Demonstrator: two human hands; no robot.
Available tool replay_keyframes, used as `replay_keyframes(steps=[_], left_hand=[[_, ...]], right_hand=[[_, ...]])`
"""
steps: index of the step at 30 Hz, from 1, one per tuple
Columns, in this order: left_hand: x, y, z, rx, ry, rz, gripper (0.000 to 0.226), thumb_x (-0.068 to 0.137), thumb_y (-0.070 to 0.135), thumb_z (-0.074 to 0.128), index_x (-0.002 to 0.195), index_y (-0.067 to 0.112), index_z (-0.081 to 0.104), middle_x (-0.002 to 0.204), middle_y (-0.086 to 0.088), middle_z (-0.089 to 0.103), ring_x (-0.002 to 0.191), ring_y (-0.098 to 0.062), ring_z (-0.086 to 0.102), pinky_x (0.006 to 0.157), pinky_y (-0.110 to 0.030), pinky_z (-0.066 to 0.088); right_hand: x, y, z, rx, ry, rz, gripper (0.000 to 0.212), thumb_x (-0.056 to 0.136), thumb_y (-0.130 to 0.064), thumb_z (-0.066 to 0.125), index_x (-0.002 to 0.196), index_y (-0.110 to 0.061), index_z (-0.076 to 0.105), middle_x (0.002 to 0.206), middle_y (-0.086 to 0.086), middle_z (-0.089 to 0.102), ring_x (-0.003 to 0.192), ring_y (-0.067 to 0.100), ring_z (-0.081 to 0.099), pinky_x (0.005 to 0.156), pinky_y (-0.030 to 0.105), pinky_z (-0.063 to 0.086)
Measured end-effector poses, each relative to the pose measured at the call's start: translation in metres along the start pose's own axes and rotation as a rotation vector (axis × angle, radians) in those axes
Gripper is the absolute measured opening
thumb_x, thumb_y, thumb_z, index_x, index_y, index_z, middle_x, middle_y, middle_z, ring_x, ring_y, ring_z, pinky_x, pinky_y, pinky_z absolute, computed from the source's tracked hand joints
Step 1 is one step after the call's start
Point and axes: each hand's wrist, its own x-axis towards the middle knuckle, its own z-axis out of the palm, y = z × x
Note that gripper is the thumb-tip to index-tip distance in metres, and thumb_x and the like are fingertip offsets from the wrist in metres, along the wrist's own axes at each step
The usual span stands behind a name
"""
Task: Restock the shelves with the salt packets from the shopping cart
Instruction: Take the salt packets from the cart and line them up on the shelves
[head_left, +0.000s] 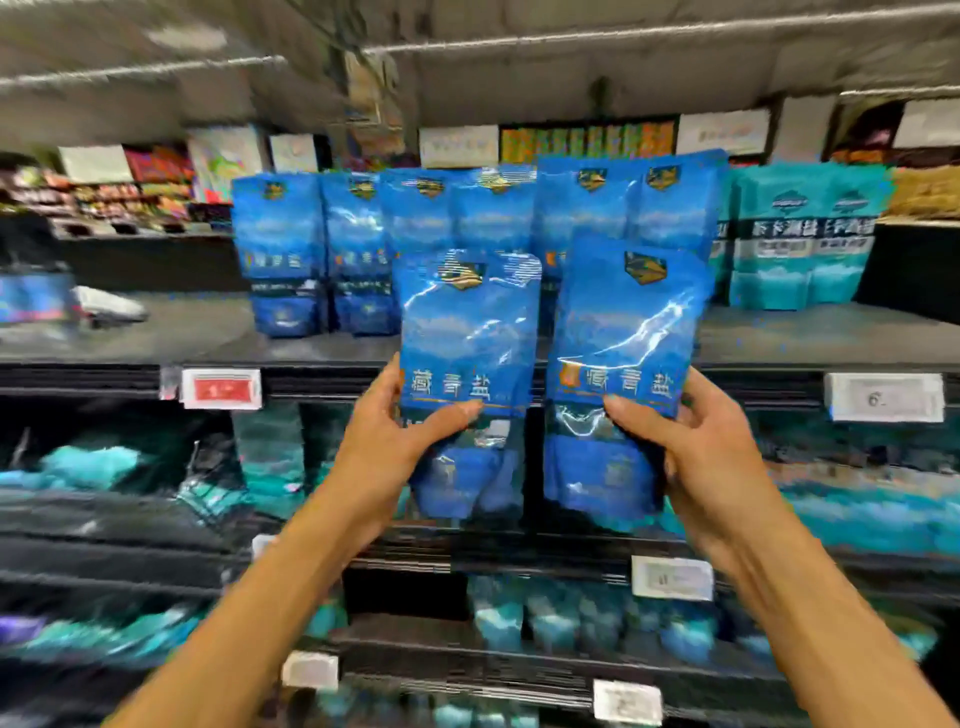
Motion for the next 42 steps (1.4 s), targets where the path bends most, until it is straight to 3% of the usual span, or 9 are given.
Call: replay_keyframes(steps=[9, 15, 19, 21, 24, 27, 30, 35, 42], left_hand=[[0.105, 0.057, -0.152, 0.209, 0.208, 0.106, 0.037, 0.076, 0.006, 0.078, 0.108, 0.019, 0.066, 0.104, 0.004, 0.076, 0.094, -0.012, 0.072, 0.079, -0.025, 0.057], [0.165, 0.033, -0.226, 0.296, 0.193, 0.047, 0.05, 0.08, -0.001, 0.073, 0.127, 0.007, 0.057, 0.117, -0.008, 0.071, 0.107, -0.024, 0.068, 0.096, -0.042, 0.053], [0.182, 0.013, -0.238, 0.294, 0.19, 0.022, 0.052, 0.082, -0.001, 0.072, 0.13, 0.003, 0.054, 0.12, -0.01, 0.069, 0.107, -0.023, 0.068, 0.098, -0.041, 0.053], [0.186, 0.011, -0.243, 0.367, 0.173, 0.031, 0.051, 0.08, 0.005, 0.076, 0.127, 0.006, 0.056, 0.113, 0.0, 0.072, 0.098, -0.01, 0.07, 0.091, -0.031, 0.057], [0.179, 0.017, -0.251, 0.58, 0.076, 0.001, 0.042, 0.073, 0.026, 0.083, 0.111, 0.024, 0.065, 0.095, 0.021, 0.075, 0.089, 0.007, 0.069, 0.071, -0.008, 0.053], [0.172, 0.016, -0.255, 0.674, 0.04, -0.074, 0.033, 0.071, 0.041, 0.082, 0.099, 0.032, 0.068, 0.083, 0.026, 0.074, 0.069, 0.01, 0.067, 0.055, -0.004, 0.047], [0.171, 0.012, -0.251, 0.729, 0.082, -0.068, 0.034, 0.077, 0.04, 0.08, 0.106, 0.028, 0.066, 0.08, 0.01, 0.075, 0.046, 0.0, 0.057, 0.041, -0.016, 0.045], [0.171, 0.014, -0.247, 0.787, 0.105, -0.087, 0.056, 0.077, 0.042, 0.079, 0.121, 0.019, 0.055, 0.099, 0.0, 0.072, 0.057, -0.012, 0.059, 0.043, -0.022, 0.046], [0.162, 0.009, -0.245, 0.837, 0.224, -0.08, 0.06, 0.074, 0.055, 0.076, 0.111, 0.021, 0.043, 0.088, 0.019, 0.058, 0.066, 0.007, 0.06, 0.052, -0.01, 0.041]], right_hand=[[0.115, 0.014, 0.146, -0.118, -0.089, -0.068, 0.042, 0.077, 0.004, 0.078, 0.115, -0.003, 0.062, 0.104, 0.005, 0.075, 0.082, 0.008, 0.072, 0.07, 0.021, 0.057], [0.17, 0.061, 0.223, -0.242, -0.102, -0.01, 0.046, 0.077, -0.003, 0.082, 0.115, -0.01, 0.057, 0.111, 0.006, 0.071, 0.099, 0.023, 0.07, 0.084, 0.04, 0.059], [0.183, 0.075, 0.246, -0.403, -0.094, -0.011, 0.086, 0.081, -0.021, 0.082, 0.15, -0.008, 0.033, 0.148, 0.004, 0.046, 0.134, 0.024, 0.046, 0.109, 0.039, 0.042], [0.185, 0.076, 0.245, -0.546, -0.095, -0.076, 0.087, 0.08, -0.032, 0.082, 0.148, -0.006, 0.034, 0.137, -0.003, 0.048, 0.127, 0.018, 0.047, 0.1, 0.029, 0.041], [0.176, 0.076, 0.236, -0.936, -0.095, -0.215, 0.072, 0.073, -0.053, 0.082, 0.114, -0.009, 0.044, 0.112, 0.006, 0.061, 0.107, 0.029, 0.06, 0.078, 0.039, 0.048], [0.168, 0.077, 0.23, -1.188, -0.062, -0.266, 0.085, 0.069, -0.07, 0.074, 0.117, -0.007, 0.044, 0.107, 0.009, 0.064, 0.104, 0.033, 0.06, 0.067, 0.042, 0.047], [0.168, 0.077, 0.234, -1.085, -0.092, -0.218, 0.086, 0.073, -0.06, 0.077, 0.125, 0.0, 0.044, 0.098, 0.01, 0.062, 0.099, 0.035, 0.06, 0.073, 0.046, 0.051], [0.169, 0.078, 0.245, -1.061, -0.127, -0.159, 0.122, 0.078, -0.055, 0.076, 0.155, 0.004, 0.002, 0.104, 0.022, 0.058, 0.1, 0.032, 0.059, 0.08, 0.045, 0.05], [0.167, 0.079, 0.236, -1.023, -0.137, -0.159, 0.094, 0.08, -0.06, 0.071, 0.14, -0.001, 0.029, 0.118, 0.018, 0.059, 0.108, 0.035, 0.058, 0.076, 0.04, 0.049]])
